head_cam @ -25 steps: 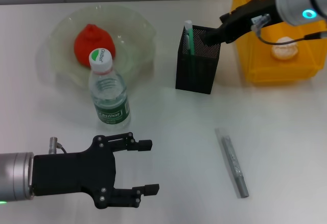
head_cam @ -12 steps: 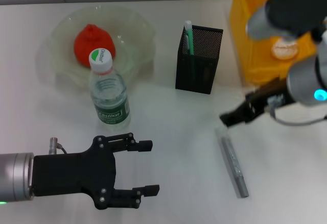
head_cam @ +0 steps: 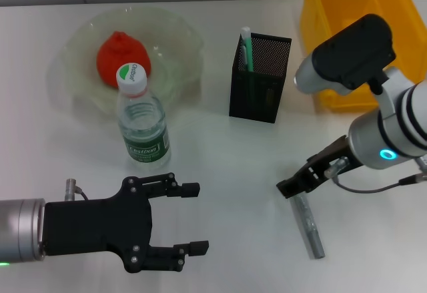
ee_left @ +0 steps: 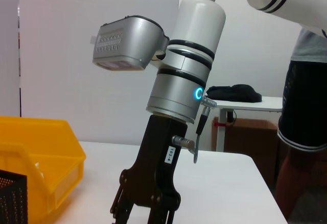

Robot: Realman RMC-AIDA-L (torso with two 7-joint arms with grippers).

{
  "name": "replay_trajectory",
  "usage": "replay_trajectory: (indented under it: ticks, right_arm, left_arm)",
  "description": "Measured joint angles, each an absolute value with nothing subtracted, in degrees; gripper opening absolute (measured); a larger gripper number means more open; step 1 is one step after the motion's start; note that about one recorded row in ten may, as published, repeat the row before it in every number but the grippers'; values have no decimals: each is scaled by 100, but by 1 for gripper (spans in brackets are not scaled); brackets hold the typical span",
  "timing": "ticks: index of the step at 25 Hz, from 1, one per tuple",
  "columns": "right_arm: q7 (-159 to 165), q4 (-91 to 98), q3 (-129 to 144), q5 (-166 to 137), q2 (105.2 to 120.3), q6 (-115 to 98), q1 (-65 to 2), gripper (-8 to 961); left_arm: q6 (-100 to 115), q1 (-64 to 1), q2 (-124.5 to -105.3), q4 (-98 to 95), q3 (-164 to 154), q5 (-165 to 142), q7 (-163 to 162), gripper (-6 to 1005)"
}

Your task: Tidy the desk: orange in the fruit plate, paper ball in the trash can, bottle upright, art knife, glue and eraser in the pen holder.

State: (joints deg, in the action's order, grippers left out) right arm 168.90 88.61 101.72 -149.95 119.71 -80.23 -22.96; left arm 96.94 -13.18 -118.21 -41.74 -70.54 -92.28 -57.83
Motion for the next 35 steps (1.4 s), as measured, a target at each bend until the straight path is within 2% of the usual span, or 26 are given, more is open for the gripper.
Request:
replay_trajectory:
  ticks: [11,16,17,19,25,30,35]
  right_arm:
    - [16890,8095,10240,-14915,11970,-7914,-2642,703]
    - [16866,8048,10213,-14910,11970,-7830,-2629,486]
    - [16861,8117,10210,-14910,11968,-7802,-2591,406]
    - [16854,8412,10185,-14906,11961,-7717,-2423,246]
    - [16150,10113,9642,-14058,11951,-6872,-1250,137]
    - [13818,10566,9385,-12015,11973,-5092,-241,142]
    - [10685,9409,9426,-9407,11958,-3902,-261,148]
  left_arm:
    - [9712,-1319,-11821,-4182,-7060,-9228,-5783,784]
    - [9715,-1315,-11821,-4176,-7049,-9229,-5783,784]
    - [9718,-1312,-11821,-4176,-7044,-9228,-5783,784]
    - [9724,-1301,-11821,-4179,-7034,-9229,-5783,784]
    - [9730,-1281,-11821,-4198,-7036,-9229,-5783,784]
    - [9730,-1277,-11821,-4186,-7028,-9228,-5779,784]
    - [9730,-1292,-11821,-4178,-7066,-9228,-5755,784]
